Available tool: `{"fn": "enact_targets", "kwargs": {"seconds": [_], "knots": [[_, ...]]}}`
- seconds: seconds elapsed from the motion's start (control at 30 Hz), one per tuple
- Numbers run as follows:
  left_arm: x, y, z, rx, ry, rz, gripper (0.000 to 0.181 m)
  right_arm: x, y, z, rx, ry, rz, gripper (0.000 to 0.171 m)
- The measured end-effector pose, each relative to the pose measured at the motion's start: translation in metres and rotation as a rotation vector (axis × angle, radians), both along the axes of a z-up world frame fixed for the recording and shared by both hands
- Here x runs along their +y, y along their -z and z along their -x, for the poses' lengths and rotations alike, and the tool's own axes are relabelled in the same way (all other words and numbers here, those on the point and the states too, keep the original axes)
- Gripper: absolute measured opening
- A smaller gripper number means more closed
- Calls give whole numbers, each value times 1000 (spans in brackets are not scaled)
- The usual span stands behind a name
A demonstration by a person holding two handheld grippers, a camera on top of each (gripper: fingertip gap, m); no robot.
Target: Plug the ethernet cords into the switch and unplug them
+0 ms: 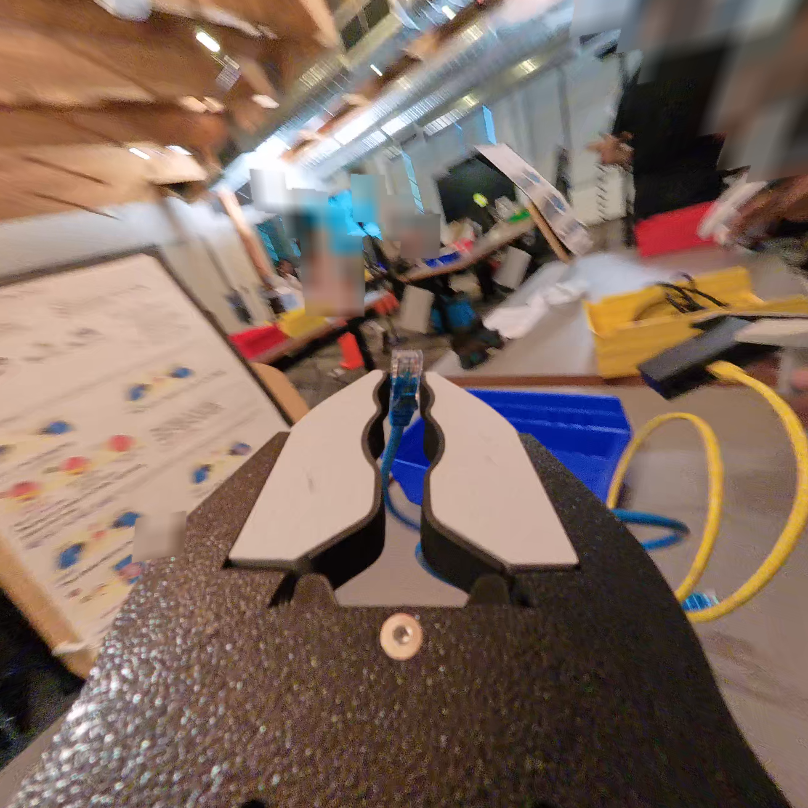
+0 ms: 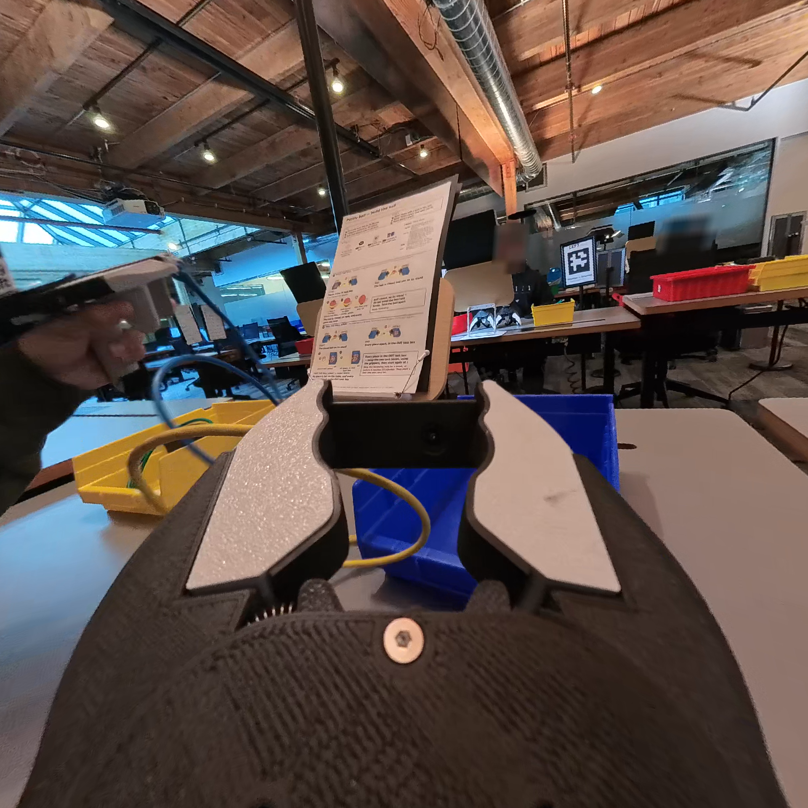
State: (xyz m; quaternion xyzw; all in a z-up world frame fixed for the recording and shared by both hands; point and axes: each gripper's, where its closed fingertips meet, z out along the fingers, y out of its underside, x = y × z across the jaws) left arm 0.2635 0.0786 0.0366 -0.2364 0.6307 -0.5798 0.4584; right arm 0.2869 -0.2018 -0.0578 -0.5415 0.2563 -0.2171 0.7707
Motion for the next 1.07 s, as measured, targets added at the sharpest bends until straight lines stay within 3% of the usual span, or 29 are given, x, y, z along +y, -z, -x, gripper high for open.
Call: {"fn": "enact_targets", "kwargs": {"seconds": [0.07,0.13,0.37,0.6,0.7,0.8,0.97,1.07], "knots": [[25,-10,18,-105,-89,52,12,-3,-4,1,-11,5,-8,61],[44,3,41,-164,-166,30,12,-3,-6,1,-15,4,-11,62],[69,130,140,-113,-417,-286,12,12,-2,1,-13,-26,-1,62],[70,207,206,41,-630,-425,14,37,-3,8,-28,-66,38,62],[51,252,212,272,-547,-376,18,45,-5,11,-39,-77,51,61],[16,293,215,539,-343,-398,23,49,-7,12,-48,-83,61,61],[-26,303,213,622,-45,-491,31,50,-7,10,-40,-91,48,61],[-24,294,217,633,128,-567,35,52,-7,10,-41,-101,46,61]]}}
